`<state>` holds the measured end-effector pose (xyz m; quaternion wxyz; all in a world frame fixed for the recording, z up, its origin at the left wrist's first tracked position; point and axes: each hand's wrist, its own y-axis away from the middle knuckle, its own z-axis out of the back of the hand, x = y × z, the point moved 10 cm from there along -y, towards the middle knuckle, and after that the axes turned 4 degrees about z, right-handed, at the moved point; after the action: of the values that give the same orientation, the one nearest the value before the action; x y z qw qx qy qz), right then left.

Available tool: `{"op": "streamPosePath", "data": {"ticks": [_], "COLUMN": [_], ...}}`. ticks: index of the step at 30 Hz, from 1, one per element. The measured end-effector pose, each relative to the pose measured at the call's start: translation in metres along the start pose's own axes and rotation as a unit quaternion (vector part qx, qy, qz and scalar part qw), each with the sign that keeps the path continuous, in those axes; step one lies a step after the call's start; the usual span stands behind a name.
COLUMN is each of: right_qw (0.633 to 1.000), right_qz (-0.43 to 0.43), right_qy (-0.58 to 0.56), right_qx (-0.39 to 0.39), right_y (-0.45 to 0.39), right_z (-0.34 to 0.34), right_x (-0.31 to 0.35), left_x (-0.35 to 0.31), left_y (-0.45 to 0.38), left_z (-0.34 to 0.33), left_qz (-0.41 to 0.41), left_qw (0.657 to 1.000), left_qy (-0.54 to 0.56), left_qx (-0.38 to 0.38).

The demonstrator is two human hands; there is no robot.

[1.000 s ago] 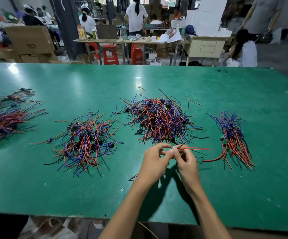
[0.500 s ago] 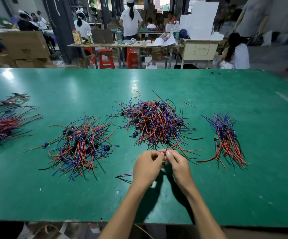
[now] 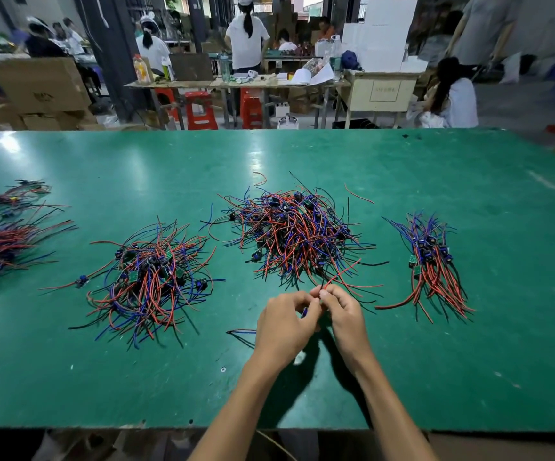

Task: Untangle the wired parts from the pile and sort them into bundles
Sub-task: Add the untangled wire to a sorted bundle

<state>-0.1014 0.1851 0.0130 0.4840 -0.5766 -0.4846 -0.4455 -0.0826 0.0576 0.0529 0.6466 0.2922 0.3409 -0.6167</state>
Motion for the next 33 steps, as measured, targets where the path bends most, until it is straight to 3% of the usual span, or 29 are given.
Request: {"op": "streamPosePath", "data": {"ticks": [9, 13, 17, 19, 22, 25, 26, 29, 31, 33], "right_qw": [0.990, 0.984, 0.955, 0.958, 0.987, 0.995, 0.977, 0.847, 0.819, 0.827], "right_qz": [-0.004, -0.008, -0.015, -0.011, -0.021, 0.032, 0.105, 0.383, 0.422, 0.392], "right_qy": [-0.037, -0.079, -0.212, -0.217, -0.127, 0.089, 0.186, 0.362, 0.380, 0.403], "right_qx": [-0.139, -0.162, -0.206, -0.189, -0.093, -0.005, -0.002, -0.067, -0.075, 0.011], "right_y": [-0.009, -0.007, -0.004, -0.004, -0.002, 0.011, 0.018, 0.057, 0.062, 0.050], "right_z": [0.033, 0.036, 0.047, 0.047, 0.029, 0.004, -0.002, -0.017, -0.023, -0.038], "right_x": [-0.005, -0.006, -0.011, -0.007, -0.002, 0.013, 0.027, 0.079, 0.094, 0.092], "left_x": [0.010, 0.010, 0.005, 0.004, 0.000, -0.006, -0.006, -0.004, -0.002, -0.002], "left_y": [0.019, 0.016, 0.013, 0.011, 0.006, -0.001, -0.004, -0.008, -0.009, -0.009], "left_z": [-0.005, 0.005, 0.002, 0.000, 0.001, 0.012, 0.017, 0.027, 0.030, 0.029], "left_qz": [-0.007, -0.012, -0.011, -0.009, -0.017, -0.036, -0.042, -0.044, -0.031, -0.018], "left_qw": [0.991, 0.988, 0.985, 0.986, 0.985, 0.987, 0.988, 0.989, 0.988, 0.984], "left_qy": [-0.020, -0.008, 0.005, 0.008, 0.028, 0.050, 0.053, 0.084, 0.115, 0.146], "left_qx": [0.133, 0.156, 0.170, 0.169, 0.170, 0.148, 0.136, 0.115, 0.103, 0.102]}}
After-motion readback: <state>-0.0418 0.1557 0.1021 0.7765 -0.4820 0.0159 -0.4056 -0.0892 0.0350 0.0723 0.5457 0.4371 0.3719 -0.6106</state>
